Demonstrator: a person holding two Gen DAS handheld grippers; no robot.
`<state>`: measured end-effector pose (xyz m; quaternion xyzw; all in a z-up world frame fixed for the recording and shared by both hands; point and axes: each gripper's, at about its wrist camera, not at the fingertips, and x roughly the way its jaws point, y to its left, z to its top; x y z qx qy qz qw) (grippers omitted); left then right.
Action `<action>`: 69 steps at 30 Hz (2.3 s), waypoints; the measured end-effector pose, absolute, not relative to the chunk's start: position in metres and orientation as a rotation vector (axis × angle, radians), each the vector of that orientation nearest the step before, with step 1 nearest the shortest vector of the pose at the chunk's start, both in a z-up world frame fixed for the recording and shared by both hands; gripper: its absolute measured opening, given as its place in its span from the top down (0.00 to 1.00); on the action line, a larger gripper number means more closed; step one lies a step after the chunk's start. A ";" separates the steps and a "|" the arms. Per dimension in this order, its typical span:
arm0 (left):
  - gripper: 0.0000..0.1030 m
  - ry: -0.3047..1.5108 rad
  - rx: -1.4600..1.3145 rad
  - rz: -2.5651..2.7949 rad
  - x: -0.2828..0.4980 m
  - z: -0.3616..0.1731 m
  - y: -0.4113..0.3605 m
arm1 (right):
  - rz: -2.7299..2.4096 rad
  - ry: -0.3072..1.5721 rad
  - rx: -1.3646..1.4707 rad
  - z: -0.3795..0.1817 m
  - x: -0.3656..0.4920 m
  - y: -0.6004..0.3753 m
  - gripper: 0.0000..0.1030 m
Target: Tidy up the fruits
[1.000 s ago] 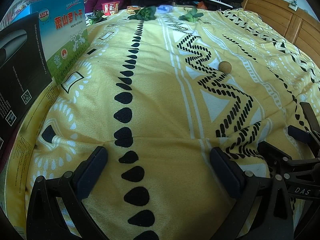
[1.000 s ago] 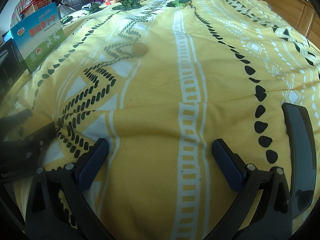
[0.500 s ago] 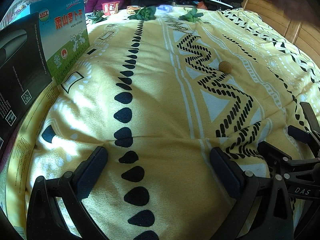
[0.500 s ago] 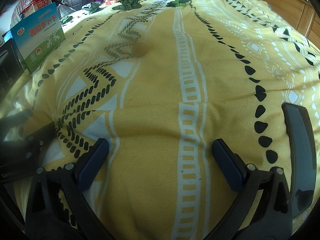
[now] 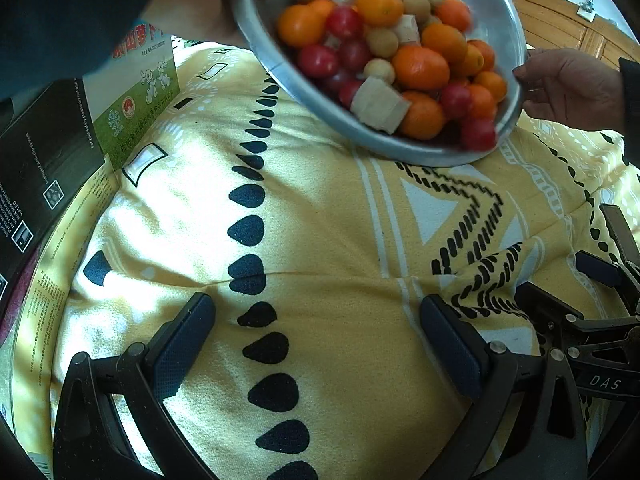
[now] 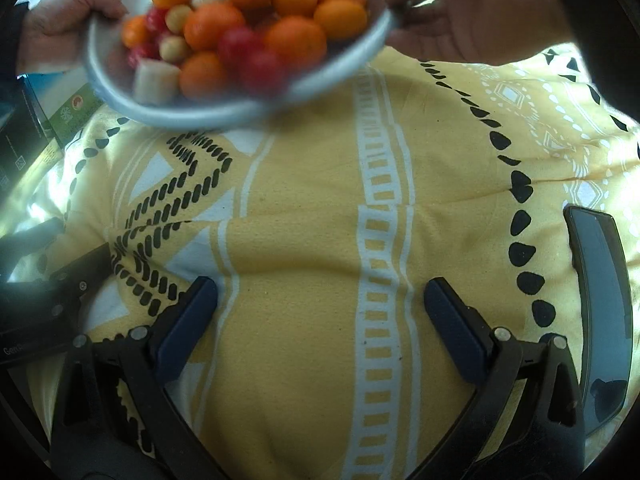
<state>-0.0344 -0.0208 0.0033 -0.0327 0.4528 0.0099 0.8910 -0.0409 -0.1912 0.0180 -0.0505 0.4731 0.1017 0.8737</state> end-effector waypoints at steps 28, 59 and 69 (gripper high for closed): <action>0.00 0.939 -0.044 0.031 -0.035 0.004 -0.025 | 0.212 0.988 -0.107 0.017 -0.042 -0.190 0.00; 0.00 0.941 -0.052 0.027 -0.036 0.004 -0.025 | 0.212 0.989 -0.110 0.017 -0.040 -0.187 0.00; 0.00 0.941 -0.053 0.026 -0.037 0.005 -0.024 | 0.211 0.990 -0.111 0.017 -0.041 -0.186 0.00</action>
